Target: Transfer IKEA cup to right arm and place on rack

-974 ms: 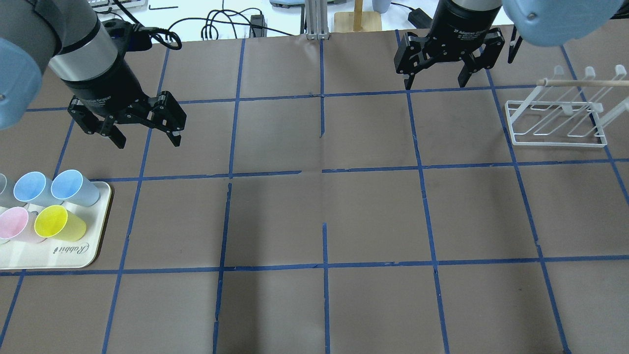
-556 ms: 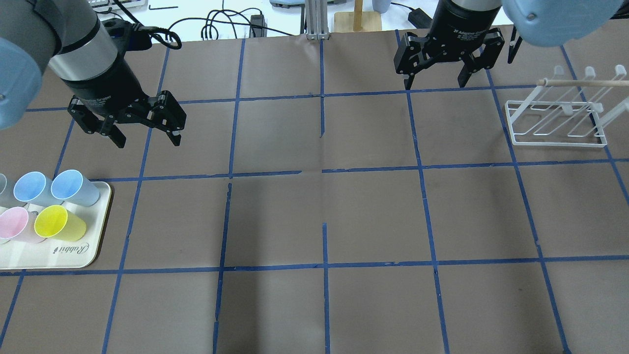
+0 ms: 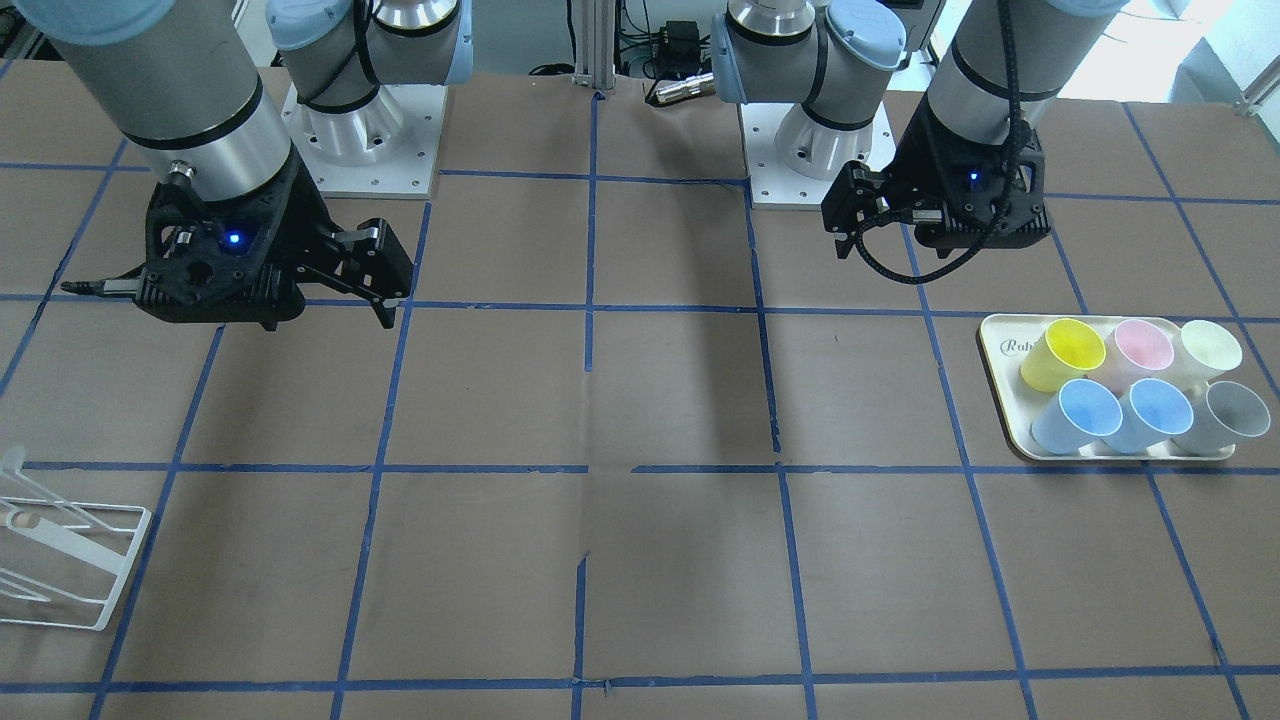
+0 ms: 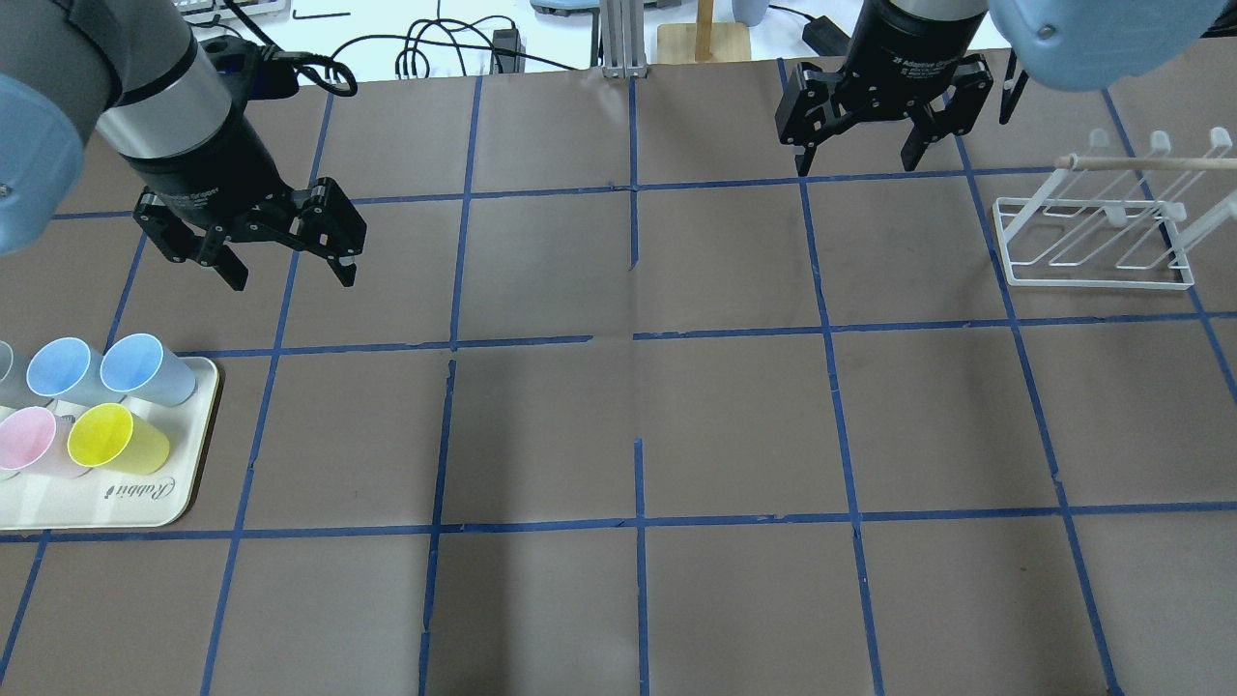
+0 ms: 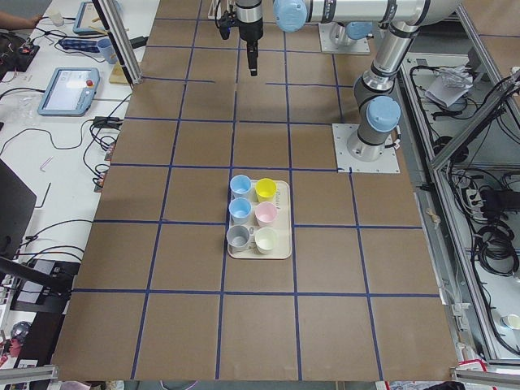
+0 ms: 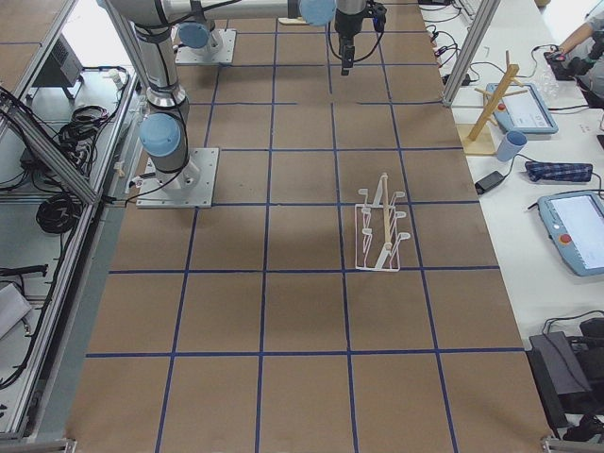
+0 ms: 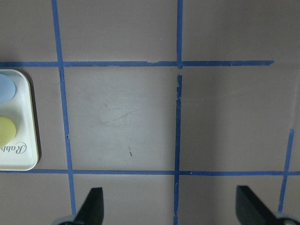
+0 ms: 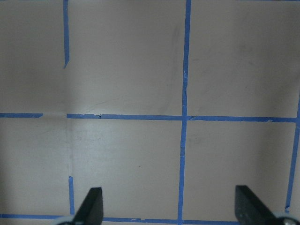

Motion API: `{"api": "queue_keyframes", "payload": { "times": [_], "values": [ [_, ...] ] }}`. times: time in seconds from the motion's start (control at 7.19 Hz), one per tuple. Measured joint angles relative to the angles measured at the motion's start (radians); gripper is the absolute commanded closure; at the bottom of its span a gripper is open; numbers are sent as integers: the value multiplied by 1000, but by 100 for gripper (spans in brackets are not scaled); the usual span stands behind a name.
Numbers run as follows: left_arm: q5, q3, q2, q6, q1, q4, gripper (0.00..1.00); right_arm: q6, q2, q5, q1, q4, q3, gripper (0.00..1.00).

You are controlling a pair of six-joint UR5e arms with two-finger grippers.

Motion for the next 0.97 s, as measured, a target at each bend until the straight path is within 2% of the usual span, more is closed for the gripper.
{"api": "queue_keyframes", "payload": {
  "times": [0.97],
  "values": [
    [-1,2,-15,36,18,22,0,1,-2,0,1,1,1,0]
  ]
}}
